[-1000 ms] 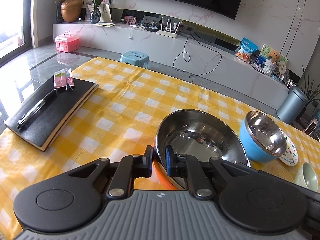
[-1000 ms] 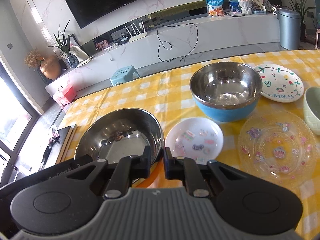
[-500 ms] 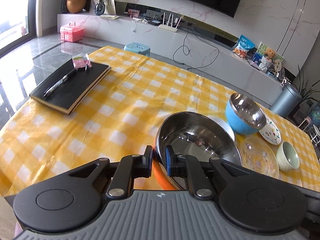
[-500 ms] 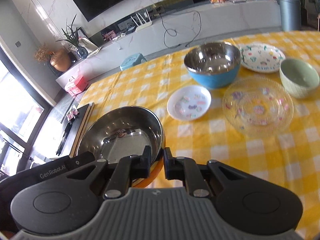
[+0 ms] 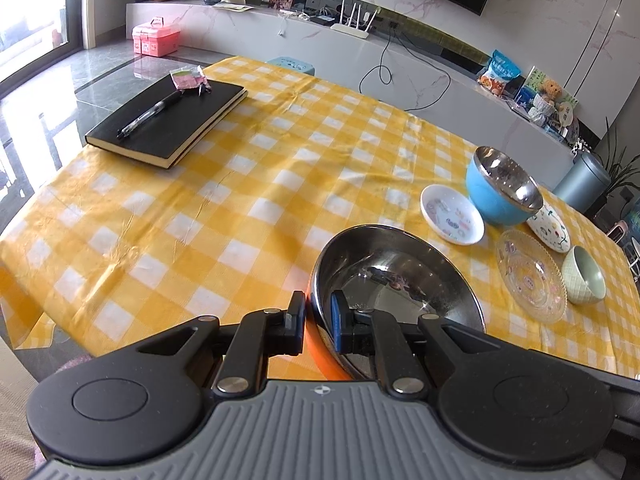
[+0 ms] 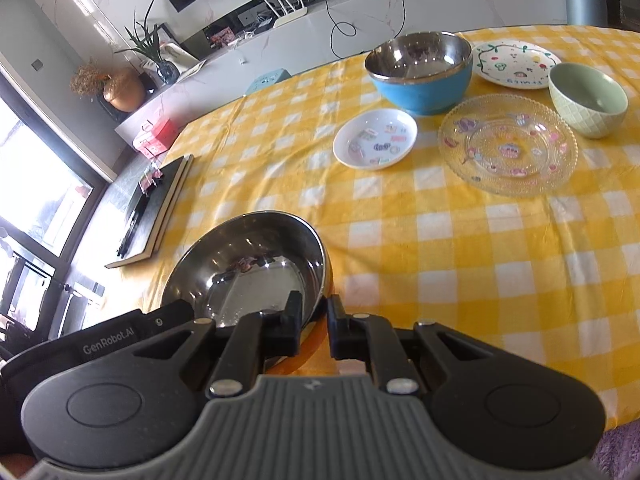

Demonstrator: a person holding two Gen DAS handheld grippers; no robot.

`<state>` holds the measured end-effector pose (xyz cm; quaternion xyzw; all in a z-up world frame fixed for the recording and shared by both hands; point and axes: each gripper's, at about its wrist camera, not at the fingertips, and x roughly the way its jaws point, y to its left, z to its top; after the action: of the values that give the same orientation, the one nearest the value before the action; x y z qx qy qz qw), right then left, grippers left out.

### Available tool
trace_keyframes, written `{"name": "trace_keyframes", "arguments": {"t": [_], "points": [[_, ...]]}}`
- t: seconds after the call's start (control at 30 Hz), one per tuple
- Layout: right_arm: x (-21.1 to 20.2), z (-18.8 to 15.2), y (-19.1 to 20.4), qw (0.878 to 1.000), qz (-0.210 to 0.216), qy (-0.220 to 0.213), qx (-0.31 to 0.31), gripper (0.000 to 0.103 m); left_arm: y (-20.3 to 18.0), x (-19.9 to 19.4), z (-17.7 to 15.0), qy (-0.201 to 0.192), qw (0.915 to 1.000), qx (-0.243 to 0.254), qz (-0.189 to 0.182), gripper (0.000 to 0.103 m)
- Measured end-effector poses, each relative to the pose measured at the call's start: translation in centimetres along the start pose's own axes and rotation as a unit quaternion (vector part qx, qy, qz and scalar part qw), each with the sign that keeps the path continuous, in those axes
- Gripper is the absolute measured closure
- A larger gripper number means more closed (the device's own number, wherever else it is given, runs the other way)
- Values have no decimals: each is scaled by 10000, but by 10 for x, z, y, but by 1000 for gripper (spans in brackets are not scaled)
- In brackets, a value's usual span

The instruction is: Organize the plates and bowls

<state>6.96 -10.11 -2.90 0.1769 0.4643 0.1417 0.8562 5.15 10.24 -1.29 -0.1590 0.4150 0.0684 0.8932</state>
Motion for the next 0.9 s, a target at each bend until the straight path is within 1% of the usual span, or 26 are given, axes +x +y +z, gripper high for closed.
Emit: {"name": "trace_keyframes", "arguments": {"t": [0.17, 0.37, 0.43, 0.53, 0.6, 0.67, 0.83, 0.9], "points": [[3, -4, 2, 9999, -55, 84, -84, 92, 4, 4, -6, 138, 9999, 5, 73, 89], [5, -6, 4, 9998, -45, 146, -147, 91, 4, 6, -8, 190, 9996, 94, 162, 89], [6, -7, 1, 9997, 5, 225, -65, 89, 4, 7, -8, 252, 9994, 127, 182, 89], [7, -7, -2, 9995, 111, 304, 68, 89, 5, 8, -9, 308, 9992, 123, 212, 87], [5, -7, -1, 9995, 121, 279, 81, 88, 5, 6, -9, 299, 9993, 107, 188, 83], [4, -6, -2, 9996, 131, 245, 96, 78, 4, 4, -7, 252, 9995, 115, 163, 73], [-6, -3, -5, 9998, 150, 44, 115, 74, -2, -7, -2, 31, 9992, 314, 261, 63], [-12, 0, -6, 9998, 147, -92, 83, 72, -4, -11, 2, -62, 9990, 339, 268, 62]]}}
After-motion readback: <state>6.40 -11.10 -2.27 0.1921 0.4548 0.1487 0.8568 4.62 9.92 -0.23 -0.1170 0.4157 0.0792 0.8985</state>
